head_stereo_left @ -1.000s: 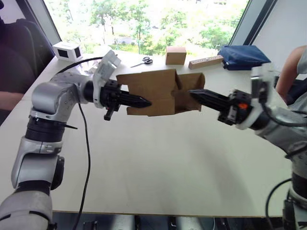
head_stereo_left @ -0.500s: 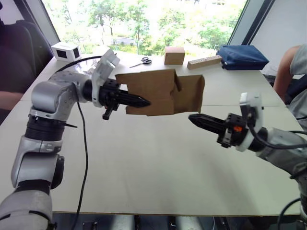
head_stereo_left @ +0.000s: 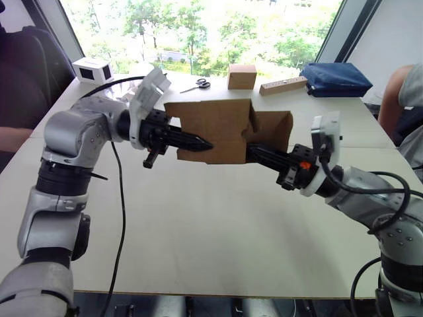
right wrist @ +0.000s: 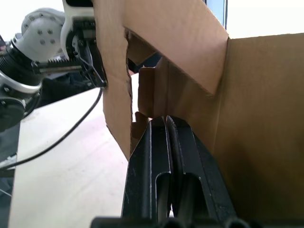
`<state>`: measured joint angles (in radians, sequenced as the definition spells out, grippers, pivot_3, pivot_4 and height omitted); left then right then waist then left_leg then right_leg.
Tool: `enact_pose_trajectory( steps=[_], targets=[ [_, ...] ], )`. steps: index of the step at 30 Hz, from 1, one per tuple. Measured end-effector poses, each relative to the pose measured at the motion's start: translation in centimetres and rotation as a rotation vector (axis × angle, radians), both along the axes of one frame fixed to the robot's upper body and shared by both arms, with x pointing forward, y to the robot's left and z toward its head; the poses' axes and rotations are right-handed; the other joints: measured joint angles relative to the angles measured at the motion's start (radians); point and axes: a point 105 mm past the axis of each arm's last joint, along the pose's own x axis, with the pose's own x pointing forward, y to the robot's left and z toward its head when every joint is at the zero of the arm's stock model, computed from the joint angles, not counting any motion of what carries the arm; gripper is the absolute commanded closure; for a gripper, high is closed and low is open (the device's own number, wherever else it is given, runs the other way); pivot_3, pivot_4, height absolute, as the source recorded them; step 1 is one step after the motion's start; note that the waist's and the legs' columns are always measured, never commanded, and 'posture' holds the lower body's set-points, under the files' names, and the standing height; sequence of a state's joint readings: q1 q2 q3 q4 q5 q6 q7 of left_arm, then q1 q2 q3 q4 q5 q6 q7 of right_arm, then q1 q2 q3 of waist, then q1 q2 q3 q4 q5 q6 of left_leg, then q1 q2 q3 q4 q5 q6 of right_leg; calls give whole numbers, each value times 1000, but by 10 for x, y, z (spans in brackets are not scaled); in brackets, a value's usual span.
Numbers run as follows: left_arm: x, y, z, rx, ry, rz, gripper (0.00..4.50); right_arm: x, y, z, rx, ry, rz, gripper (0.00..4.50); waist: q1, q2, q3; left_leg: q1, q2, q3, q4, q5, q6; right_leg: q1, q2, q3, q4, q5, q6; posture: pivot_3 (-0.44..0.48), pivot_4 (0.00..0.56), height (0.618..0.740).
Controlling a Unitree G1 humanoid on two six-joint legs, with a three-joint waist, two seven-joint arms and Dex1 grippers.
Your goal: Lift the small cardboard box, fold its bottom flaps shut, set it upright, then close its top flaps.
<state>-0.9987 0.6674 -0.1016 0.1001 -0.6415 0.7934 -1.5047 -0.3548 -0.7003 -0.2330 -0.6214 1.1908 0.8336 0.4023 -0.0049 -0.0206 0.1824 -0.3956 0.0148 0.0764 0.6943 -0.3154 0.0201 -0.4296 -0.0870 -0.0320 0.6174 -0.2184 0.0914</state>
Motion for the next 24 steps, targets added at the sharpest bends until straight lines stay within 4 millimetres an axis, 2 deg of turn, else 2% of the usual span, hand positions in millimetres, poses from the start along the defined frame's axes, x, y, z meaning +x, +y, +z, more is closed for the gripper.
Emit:
enact_pose_trajectory(
  steps=[7,10,12,15,19,24],
  targets=[
    [3,2,0,-4,-1,12,4500,-18,-31,1,26,86,-9,4450,2,0,0,0,0,0,0,0,0,0,0,0,0,0,0,0,150,740],
    [3,2,0,-6,-6,14,4500,-23,-37,-17,-44,153,-32,4450,3,0,0,0,0,0,0,0,0,0,0,0,0,0,0,0,150,740],
    [4,2,0,-8,-4,15,4500,-24,-32,-36,-113,188,-26,4450,0,0,0,0,1,0,0,0,0,0,1,0,0,0,0,0,150,740],
    [4,1,1,-10,-7,11,4500,-22,-27,-45,-140,184,-27,4450,-3,0,0,0,0,0,1,0,0,0,1,0,0,0,0,0,150,740],
    [2,0,2,-10,-9,3,4500,-15,-24,-47,-146,137,-46,4450,-3,0,0,0,0,0,1,0,0,0,1,0,0,0,0,0,150,740],
    [-1,-2,2,-3,-6,-5,4500,-6,-17,-32,-89,63,-50,4450,-3,0,0,0,0,0,1,0,0,0,1,0,0,0,0,0,150,740]
  ],
)
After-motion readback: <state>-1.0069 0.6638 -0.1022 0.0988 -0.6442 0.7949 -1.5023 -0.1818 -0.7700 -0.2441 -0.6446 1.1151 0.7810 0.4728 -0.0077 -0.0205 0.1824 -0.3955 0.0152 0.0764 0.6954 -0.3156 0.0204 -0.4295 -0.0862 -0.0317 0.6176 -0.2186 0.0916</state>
